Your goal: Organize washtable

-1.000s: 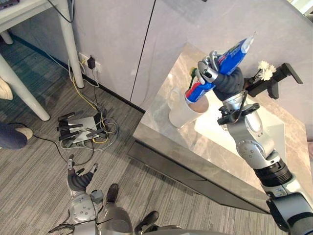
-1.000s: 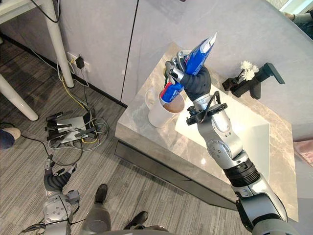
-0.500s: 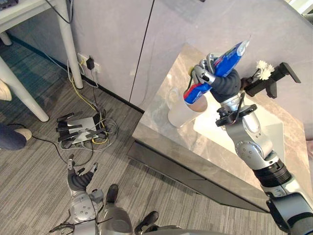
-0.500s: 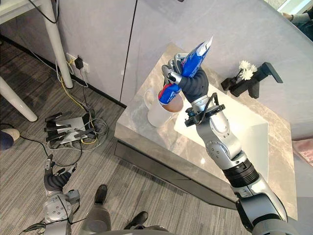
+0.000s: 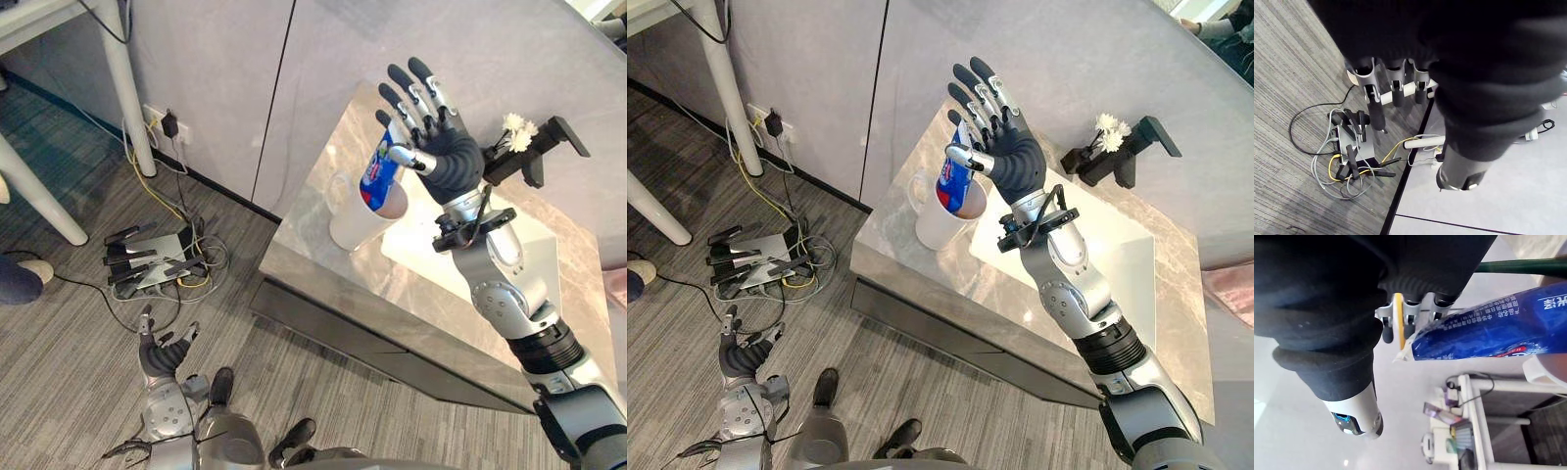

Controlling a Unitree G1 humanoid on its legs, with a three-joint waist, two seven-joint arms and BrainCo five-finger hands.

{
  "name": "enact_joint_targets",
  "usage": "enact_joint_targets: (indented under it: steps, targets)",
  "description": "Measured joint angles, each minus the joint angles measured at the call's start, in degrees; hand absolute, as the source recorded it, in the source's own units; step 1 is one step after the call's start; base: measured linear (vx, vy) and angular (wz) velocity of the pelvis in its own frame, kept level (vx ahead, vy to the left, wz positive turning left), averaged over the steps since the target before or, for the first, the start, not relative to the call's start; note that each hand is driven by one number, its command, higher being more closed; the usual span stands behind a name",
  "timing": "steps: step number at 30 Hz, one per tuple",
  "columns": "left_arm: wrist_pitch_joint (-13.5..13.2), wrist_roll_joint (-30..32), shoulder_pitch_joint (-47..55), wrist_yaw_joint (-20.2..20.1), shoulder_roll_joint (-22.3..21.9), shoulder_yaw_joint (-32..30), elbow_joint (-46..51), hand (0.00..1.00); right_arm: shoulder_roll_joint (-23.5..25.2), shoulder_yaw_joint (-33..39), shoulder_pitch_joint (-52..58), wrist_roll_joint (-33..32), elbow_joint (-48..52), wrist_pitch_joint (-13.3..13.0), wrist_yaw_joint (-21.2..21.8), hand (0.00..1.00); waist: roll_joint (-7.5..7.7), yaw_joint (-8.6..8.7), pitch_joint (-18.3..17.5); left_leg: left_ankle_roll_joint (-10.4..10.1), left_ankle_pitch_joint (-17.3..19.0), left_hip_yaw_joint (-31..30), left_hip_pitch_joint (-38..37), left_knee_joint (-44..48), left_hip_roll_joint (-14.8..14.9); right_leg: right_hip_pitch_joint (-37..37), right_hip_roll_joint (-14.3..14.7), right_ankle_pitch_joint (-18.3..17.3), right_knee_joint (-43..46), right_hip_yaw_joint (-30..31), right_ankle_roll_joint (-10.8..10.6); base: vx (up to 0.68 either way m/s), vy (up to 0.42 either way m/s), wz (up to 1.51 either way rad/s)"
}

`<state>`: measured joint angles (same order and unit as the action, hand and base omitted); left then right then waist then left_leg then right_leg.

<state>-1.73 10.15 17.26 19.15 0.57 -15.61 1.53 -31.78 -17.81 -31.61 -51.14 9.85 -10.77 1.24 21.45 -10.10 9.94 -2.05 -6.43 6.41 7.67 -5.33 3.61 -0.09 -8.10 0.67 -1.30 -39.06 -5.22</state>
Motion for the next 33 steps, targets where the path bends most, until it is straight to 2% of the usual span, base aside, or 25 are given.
enact_joint_targets:
  steps: [7,10,14,15,16,19,20,21,22,23,25,28,29,32,33]
  targets:
    - [0.00,-0.54,-0.06,0.09,0.26,-0.07,-0.22,0.00,0.24,3.10,0.00,0.09,0.02,-0.02,-0.46,0.00,-0.01,0.00,-0.01,0.02,-0.02,0.21,-0.17,0.00,0.01,0.02,-0.03,0.01,0.04,0.17,0.01,0.00,0.000,0.00]
    - [0.01,-0.56,-0.08,0.91,0.26,-0.22,-0.94,0.00,0.38,9.99,-0.10,0.25,0.12,-0.45,-2.48,0.00,-0.10,0.14,-0.05,0.02,-0.02,0.36,-0.38,0.00,0.01,0.14,-0.07,0.01,0.08,0.27,0.02,0.00,0.000,0.00]
    - [0.05,-0.59,-0.31,1.09,0.23,-0.36,-3.07,0.00,0.38,22.39,-0.51,0.29,0.54,-3.98,-5.10,0.00,-1.04,1.22,-0.54,0.06,-0.06,0.51,-0.54,0.01,-0.07,0.22,-0.15,0.02,0.07,0.31,0.03,0.00,0.000,0.00]
    - [0.11,-0.78,-0.38,1.10,0.21,-0.47,-4.21,0.00,0.38,27.35,-0.51,1.17,1.28,-5.63,-6.46,0.00,-1.98,1.64,-1.24,0.08,-0.08,0.59,-0.55,0.02,-0.15,0.21,-0.23,0.02,0.06,0.33,0.03,0.00,0.000,0.00]
    - [0.14,-1.01,-0.38,1.10,0.20,-0.62,-4.67,0.00,0.38,29.15,-0.48,1.52,1.58,-6.42,-7.01,0.00,-2.43,1.77,-1.62,0.08,-0.08,0.65,-0.58,0.02,-0.20,0.21,-0.28,0.02,0.05,0.36,0.03,0.04,0.024,-0.05]
    - [0.15,-1.51,-0.44,1.24,0.06,-2.18,-7.13,0.00,0.51,37.09,1.12,3.63,4.92,-9.65,-9.89,0.00,-5.21,3.25,-3.99,0.08,-0.07,1.01,-0.73,0.02,-0.36,0.15,-0.46,0.02,0.01,0.70,0.02,0.03,0.014,-0.06]
    - [0.12,-2.11,-0.51,1.29,0.00,-2.61,-7.51,0.00,0.89,40.04,2.70,4.79,6.56,-10.65,-10.85,0.00,-5.89,3.26,-4.33,0.08,-0.07,1.33,-1.04,0.01,-0.36,0.28,-0.50,0.02,-0.01,1.00,0.02,0.04,0.015,-0.12]
    - [0.11,-3.05,-0.51,1.47,-0.05,-3.05,-8.15,0.00,1.88,43.05,4.48,6.37,8.13,-11.83,-12.07,0.00,-6.58,3.37,-4.59,0.08,-0.04,1.71,-1.56,0.01,-0.36,0.63,-0.51,0.02,-0.09,1.35,0.02,0.03,0.020,-0.12]
    - [0.10,-3.91,-0.65,1.93,-0.07,-4.34,-10.19,0.00,3.82,48.04,8.08,8.52,10.15,-13.42,-14.02,0.00,-7.72,4.34,-5.57,0.15,0.08,1.88,-1.91,0.00,-0.35,0.94,-0.51,0.01,-0.13,1.43,0.01,0.02,0.015,-0.09]
    - [0.10,-4.41,-0.69,2.14,-0.11,-5.00,-11.06,0.00,4.69,49.95,9.37,9.55,10.43,-13.93,-15.09,0.00,-8.15,4.84,-6.02,0.16,0.10,1.97,-1.93,0.00,-0.36,0.92,-0.52,0.01,-0.15,1.51,0.01,0.00,0.025,-0.09]
    - [0.12,-5.82,-0.79,2.19,-0.43,-6.66,-13.84,0.00,7.26,55.20,13.70,13.33,10.93,-14.25,-18.88,0.00,-9.38,6.09,-6.83,0.20,0.13,2.52,-2.26,-0.01,-0.32,0.95,-0.56,0.02,-0.16,1.96,0.01,-0.02,0.022,-0.14]
    - [0.10,-8.56,-1.06,2.15,-0.46,-9.40,-18.74,0.00,13.48,61.75,22.35,20.31,9.98,-13.91,-24.93,0.00,-10.94,6.77,-8.14,0.34,0.44,4.17,-3.13,-0.04,-0.02,0.90,-0.43,0.06,-0.44,3.38,0.07,-0.03,0.017,-0.26]
    - [0.04,-9.77,-0.99,2.12,-0.45,-10.57,-20.69,0.00,16.37,64.04,25.57,21.87,7.88,-13.49,-26.99,0.00,-11.66,7.79,-8.71,0.30,0.52,4.55,-3.47,-0.06,0.05,0.92,-0.34,0.10,-0.73,3.67,0.14,-0.02,0.013,-0.23]
    - [-0.78,-13.34,-1.68,2.07,-0.84,-13.10,-24.68,0.00,22.20,68.73,31.27,24.72,0.77,-12.06,-31.63,0.00,-12.78,8.22,-9.52,0.19,0.60,5.62,-4.02,-0.11,0.39,1.00,-0.11,0.12,-0.92,4.55,0.22,0.00,0.010,-0.18]
    - [-0.99,-15.55,-2.24,2.08,-1.55,-14.03,-25.94,0.00,24.76,69.95,31.94,24.07,-0.50,-11.40,-33.87,0.00,-13.60,8.38,-9.92,-0.05,0.77,5.97,-4.16,-0.11,0.53,1.37,-0.06,0.09,-0.95,4.55,0.23,0.02,0.007,-0.14]
